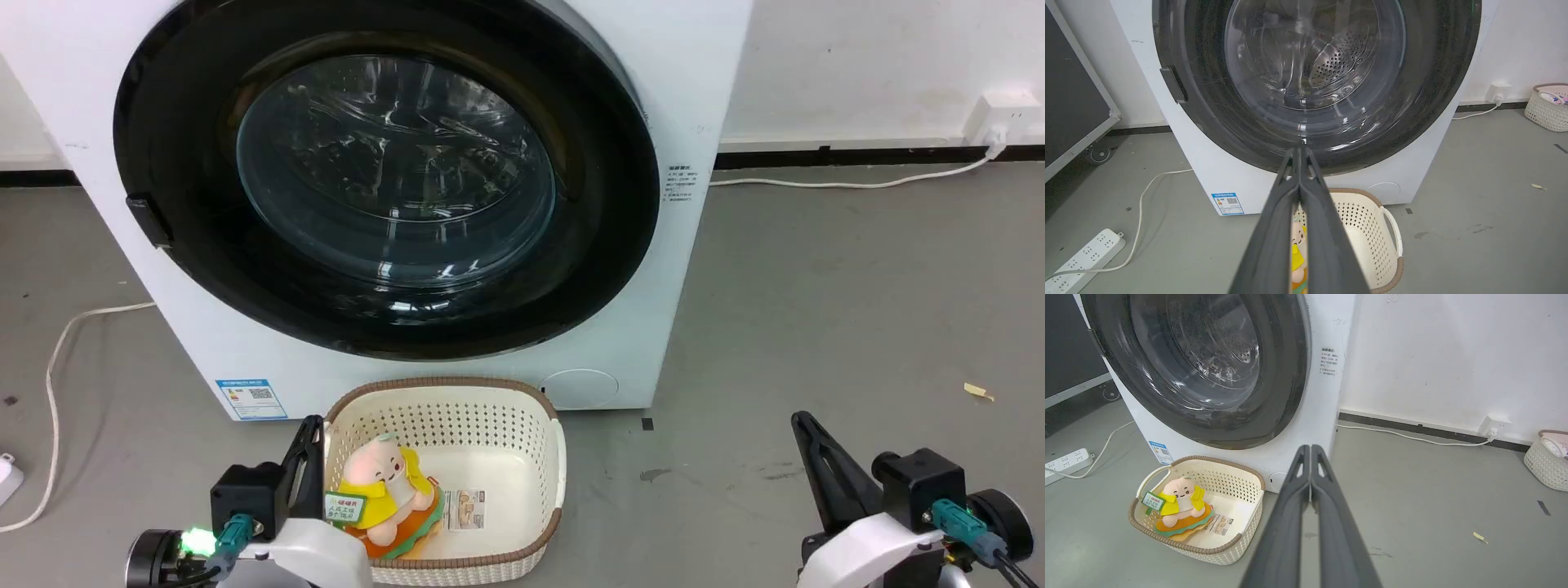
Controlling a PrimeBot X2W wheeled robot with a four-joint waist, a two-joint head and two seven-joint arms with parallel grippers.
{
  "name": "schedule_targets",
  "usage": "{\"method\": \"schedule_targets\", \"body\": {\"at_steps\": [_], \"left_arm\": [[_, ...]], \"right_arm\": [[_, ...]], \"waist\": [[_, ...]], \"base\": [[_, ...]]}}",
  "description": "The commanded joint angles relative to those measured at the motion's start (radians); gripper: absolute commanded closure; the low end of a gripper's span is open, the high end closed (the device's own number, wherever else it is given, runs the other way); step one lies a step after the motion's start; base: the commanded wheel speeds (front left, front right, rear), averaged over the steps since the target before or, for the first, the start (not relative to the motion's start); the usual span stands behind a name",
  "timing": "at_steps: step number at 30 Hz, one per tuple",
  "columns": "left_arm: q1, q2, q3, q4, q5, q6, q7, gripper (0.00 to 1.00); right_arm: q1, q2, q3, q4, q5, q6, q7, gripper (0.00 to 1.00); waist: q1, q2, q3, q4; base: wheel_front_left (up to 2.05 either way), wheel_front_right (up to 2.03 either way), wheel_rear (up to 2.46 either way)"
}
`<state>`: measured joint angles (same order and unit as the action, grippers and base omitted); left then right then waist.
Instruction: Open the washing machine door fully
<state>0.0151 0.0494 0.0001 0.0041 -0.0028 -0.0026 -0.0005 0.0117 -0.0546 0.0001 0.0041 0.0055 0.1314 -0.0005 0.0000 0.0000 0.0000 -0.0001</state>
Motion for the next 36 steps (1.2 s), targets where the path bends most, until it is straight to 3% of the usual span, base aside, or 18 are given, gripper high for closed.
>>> {"method": "schedule_targets", "body": {"at_steps": [1,33,34,36], "left_arm": [[-0.015,0.001,0.0,-0.004,0.003,0.003,0.0,1.0],[-0.015,0.001,0.0,-0.004,0.003,0.003,0.0,1.0],[0.0,0.0,0.0,0.0,0.0,0.0,0.0,0.0],[0.001,0.0,0.0,0.001,0.0,0.0,0.0,0.0]], "right_arm": [[-0.012,0.004,0.0,-0.004,-0.005,-0.001,0.0,1.0],[-0.012,0.004,0.0,-0.004,-0.005,-0.001,0.0,1.0],[0.0,0.0,0.0,0.0,0.0,0.0,0.0,0.0],[0.0,0.0,0.0,0.0,0.0,0.0,0.0,0.0]], "waist": [[0.0,0.0,0.0,0.0],[0.0,0.0,0.0,0.0],[0.0,0.0,0.0,0.0],[0.0,0.0,0.0,0.0]], "base": [[0.0,0.0,0.0],[0.0,0.0,0.0],[0.0,0.0,0.0],[0.0,0.0,0.0]]}}
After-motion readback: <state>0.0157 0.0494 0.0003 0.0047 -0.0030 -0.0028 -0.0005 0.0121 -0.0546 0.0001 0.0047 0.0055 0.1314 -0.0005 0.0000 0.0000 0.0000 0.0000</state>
